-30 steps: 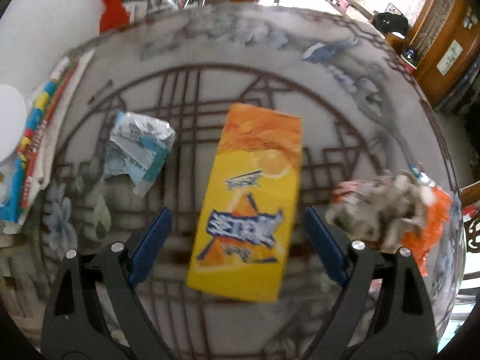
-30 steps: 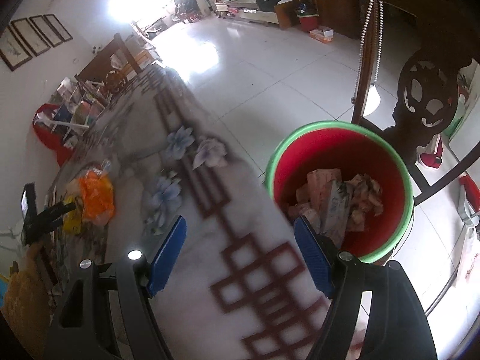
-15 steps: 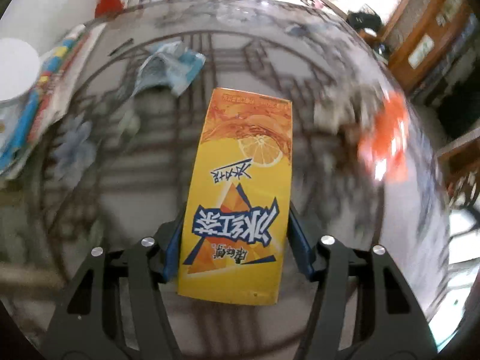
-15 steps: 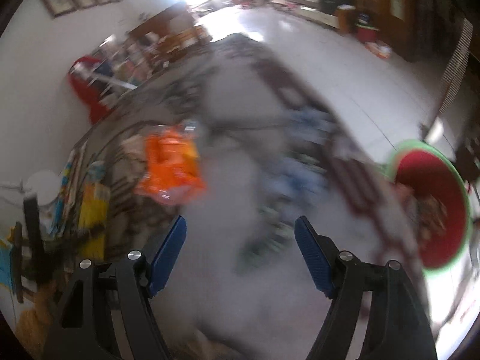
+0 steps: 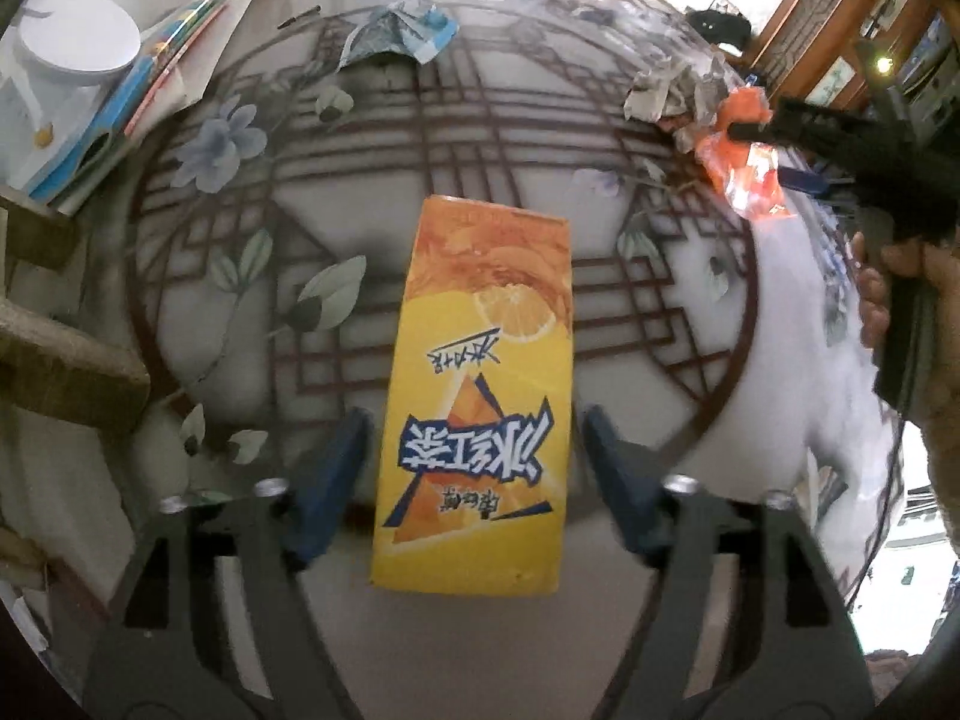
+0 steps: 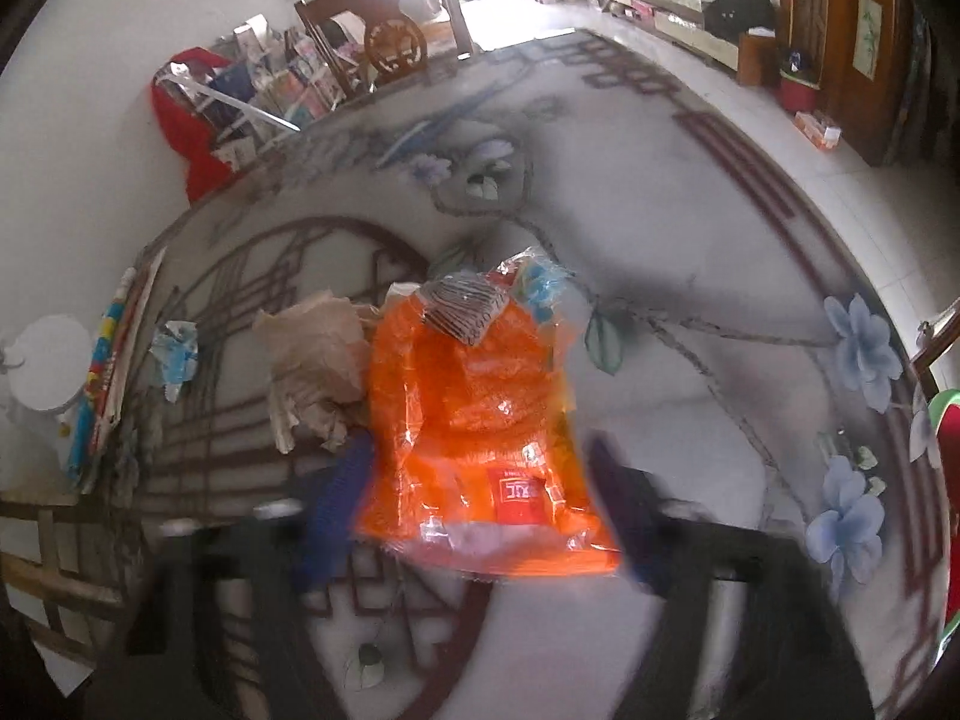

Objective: Collect trash
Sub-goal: 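Grasp the yellow iced tea box with the left tool while the right tool grasps the orange plastic bag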

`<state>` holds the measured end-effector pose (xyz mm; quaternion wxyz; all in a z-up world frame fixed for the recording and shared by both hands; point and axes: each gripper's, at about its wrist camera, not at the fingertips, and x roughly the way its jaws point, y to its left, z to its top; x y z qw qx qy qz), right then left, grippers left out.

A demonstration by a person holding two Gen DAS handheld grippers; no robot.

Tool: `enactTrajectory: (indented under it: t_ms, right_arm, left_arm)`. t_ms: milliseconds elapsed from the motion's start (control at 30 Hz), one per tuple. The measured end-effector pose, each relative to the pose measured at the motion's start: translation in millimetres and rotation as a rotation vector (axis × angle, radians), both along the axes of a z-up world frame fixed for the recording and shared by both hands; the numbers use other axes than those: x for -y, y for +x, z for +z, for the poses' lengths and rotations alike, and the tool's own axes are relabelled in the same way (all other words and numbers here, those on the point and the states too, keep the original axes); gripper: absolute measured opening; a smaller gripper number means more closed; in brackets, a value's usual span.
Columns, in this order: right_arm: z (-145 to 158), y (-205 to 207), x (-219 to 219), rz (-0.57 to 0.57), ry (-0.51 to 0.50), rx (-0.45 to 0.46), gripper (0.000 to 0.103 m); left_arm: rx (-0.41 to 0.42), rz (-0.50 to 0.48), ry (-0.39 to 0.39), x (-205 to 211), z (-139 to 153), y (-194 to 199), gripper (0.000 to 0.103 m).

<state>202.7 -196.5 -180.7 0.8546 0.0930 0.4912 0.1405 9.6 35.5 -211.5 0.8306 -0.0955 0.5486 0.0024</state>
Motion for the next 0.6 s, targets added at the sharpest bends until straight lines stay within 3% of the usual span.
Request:
enactTrajectory:
  t_ms: [133, 333, 433, 500, 600]
  right_arm:
    - [14, -20, 4, 0.021, 0.031, 0.012, 0.053]
    - [20, -78, -2, 0.162, 0.034, -0.051, 0.054]
    - [13, -100, -7, 0.203, -0.002, -0.079, 0.060]
    - [10, -109, -7, 0.198, -0.015, -0.086, 0.073]
    - [8, -114, -5, 0.143, 0.001, -0.071, 0.080]
  left_arm:
    - [0.053, 0.010, -0.016, -4, 12, 0, 0.081]
    - [0.042, 0.000, -0.039, -4, 8, 14, 0.081]
    - [0.020, -0.018, -0.033, 2, 1, 18, 0.081]
    - [0.012, -0.024, -0.039, 2, -2, 19, 0.081]
    - [0.013, -0.012, -0.042, 2, -3, 21, 0.072]
